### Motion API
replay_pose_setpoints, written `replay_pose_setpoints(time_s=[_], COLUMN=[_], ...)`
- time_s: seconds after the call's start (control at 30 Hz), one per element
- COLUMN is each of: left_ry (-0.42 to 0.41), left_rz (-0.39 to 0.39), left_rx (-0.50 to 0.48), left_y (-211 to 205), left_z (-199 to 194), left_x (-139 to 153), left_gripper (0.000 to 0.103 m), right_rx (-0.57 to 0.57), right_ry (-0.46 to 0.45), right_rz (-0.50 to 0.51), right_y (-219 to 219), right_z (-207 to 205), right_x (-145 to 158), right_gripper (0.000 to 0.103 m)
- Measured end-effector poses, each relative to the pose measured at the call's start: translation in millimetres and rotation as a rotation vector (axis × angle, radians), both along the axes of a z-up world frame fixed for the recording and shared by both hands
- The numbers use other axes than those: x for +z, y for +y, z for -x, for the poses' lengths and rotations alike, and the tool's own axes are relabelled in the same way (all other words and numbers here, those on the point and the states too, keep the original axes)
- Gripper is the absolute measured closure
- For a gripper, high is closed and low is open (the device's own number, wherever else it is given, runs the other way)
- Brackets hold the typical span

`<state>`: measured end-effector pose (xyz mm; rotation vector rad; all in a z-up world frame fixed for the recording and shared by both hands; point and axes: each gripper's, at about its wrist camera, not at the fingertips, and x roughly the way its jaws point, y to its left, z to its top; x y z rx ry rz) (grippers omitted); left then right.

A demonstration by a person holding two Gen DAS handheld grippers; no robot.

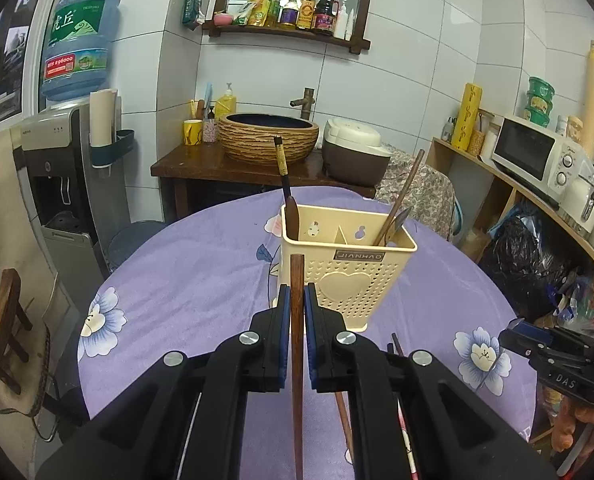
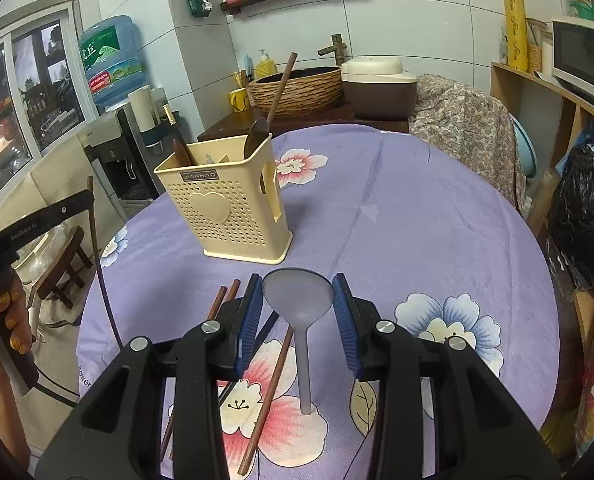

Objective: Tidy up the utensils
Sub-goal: 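Lift the chopstick and spoon and lower both into the cream holder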

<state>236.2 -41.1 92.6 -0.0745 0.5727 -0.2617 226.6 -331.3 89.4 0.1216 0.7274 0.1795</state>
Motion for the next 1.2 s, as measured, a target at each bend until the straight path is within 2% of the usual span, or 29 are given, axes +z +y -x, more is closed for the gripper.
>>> replay_pose_setpoints(time_s=[0.23,0.37,0.5,0.63,0.73,0.83,0.93,1.0,1.1,1.2], left_ry=[-0.019,-0.039,-0.062,-0.130,-0.145,-0.180,-0.203,-0.208,-0.206,-0.172], left_rz=[0.016,0.023,0.052,0.060,0.099,0.094,0.081,0.074,0.046,0.055], left_rx=[-0.016,-0.031,-0.063,-0.076,-0.082,-0.067,-0.057,-0.053,-0.034,-0.037], left_y=[2,0,-3,-8,-10,-15,-21,-23,-29,-28], left_z=[-3,-9,-20,-34,-50,-62,-71,-76,-86,-95], left_x=[14,32,67,117,150,172,182,180,162,140], left_gripper=[0.095,0.095,0.095,0.095,0.095,0.095,0.095,0.095,0.095,0.095], right_rx=[0.015,0.035,0.057,0.066,0.059,0.050,0.039,0.040,0.038,0.038], right_ry=[-0.009,-0.034,-0.080,-0.193,-0.265,-0.302,-0.304,-0.292,-0.276,-0.236], right_rz=[-0.004,-0.018,-0.029,-0.020,-0.009,0.011,0.027,0.035,0.041,0.050], right_y=[6,12,24,42,58,72,84,90,96,100], right_z=[-6,-14,-32,-54,-76,-98,-117,-129,-141,-151], right_x=[7,23,56,110,147,168,170,160,140,110], right_gripper=[0.066,0.066,0.066,0.066,0.066,0.066,0.066,0.066,0.066,0.066])
